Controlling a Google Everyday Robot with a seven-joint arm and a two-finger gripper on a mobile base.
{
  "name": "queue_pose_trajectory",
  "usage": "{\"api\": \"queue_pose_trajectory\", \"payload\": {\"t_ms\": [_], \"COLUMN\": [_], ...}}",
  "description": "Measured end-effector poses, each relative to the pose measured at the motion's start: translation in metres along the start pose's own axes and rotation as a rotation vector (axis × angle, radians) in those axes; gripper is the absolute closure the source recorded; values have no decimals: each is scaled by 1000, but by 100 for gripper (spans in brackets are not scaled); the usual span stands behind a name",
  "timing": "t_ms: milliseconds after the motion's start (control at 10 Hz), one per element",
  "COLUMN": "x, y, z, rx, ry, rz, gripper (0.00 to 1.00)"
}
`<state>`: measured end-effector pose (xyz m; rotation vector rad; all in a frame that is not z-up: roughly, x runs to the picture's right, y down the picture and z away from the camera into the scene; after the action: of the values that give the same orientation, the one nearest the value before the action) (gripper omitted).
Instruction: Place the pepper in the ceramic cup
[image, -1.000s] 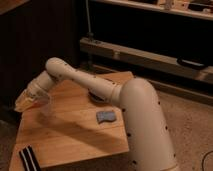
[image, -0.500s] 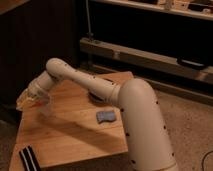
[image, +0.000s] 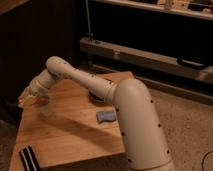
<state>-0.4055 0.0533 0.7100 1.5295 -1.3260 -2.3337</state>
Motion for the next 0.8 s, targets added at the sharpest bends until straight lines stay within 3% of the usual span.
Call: {"api": "queue_pose_trajectory", "payload": {"t_ms": [300, 600, 800], "x": [-11, -17, -17], "y": [4, 4, 2], "z": [-1, -5, -7], "rx": [-2, -8, -15], "ry": [-2, 29, 26], "rz": [21, 47, 42], "gripper": [61, 28, 20]}}
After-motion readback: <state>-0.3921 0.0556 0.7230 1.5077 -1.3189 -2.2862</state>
